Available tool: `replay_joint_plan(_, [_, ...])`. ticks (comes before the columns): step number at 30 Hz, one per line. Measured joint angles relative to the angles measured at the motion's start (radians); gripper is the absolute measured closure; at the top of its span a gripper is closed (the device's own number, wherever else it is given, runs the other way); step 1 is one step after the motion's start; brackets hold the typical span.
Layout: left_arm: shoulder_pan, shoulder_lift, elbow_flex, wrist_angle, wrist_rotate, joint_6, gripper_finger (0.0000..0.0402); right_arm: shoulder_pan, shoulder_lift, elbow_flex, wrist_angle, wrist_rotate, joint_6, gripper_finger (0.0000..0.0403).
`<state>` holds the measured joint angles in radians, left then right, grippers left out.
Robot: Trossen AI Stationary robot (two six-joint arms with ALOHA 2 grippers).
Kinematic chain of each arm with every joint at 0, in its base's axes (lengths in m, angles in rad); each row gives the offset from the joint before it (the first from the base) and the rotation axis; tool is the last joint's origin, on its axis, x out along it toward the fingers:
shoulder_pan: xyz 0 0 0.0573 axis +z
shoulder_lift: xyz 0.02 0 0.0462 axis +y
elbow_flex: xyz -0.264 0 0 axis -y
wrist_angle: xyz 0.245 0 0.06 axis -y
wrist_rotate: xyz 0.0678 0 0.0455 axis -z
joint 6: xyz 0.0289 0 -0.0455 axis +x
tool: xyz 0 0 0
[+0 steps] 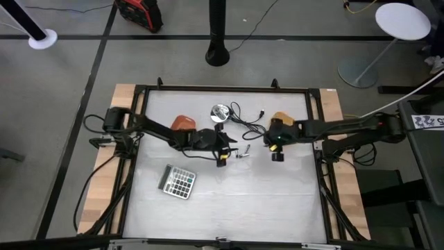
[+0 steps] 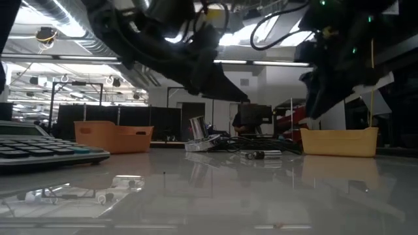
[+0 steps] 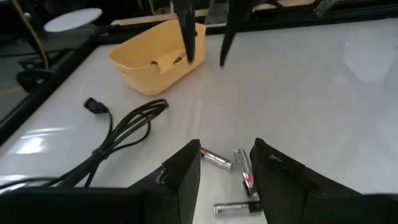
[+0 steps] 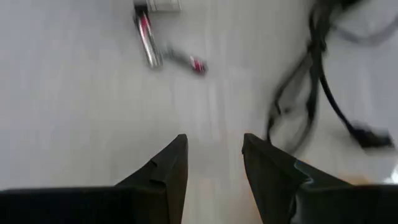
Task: Sort batteries
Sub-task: Put the silver battery into the yellow bin
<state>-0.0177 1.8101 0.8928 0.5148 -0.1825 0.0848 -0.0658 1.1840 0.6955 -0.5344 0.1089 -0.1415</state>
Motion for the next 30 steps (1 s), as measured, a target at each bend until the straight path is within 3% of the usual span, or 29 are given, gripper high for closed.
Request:
replay_joint_plan(5, [0.022,0.052,0.044,-0.003,0.046,0.036,0.0270,0.000,0.025,-0.123,0.342,-0.108,-0.020,0.0253])
replay_joint_plan(11, [0.027,0.062,0.055,-0.005,0.048,0.052,0.0271,0.000,0.099,-0.164,0.541,-0.168,0.005,0.0253])
replay_joint_plan(22, [0.027,0.062,0.055,-0.015,0.047,0.027,0.0271,0.001,0.330,-0.167,0.817,-0.268,0.017,0.0253])
replay_joint_plan(30, [0.027,0.062,0.055,-0.035,0.046,0.024,0.0271,0.001,0.414,-0.166,0.890,-0.278,0.026,0.0253])
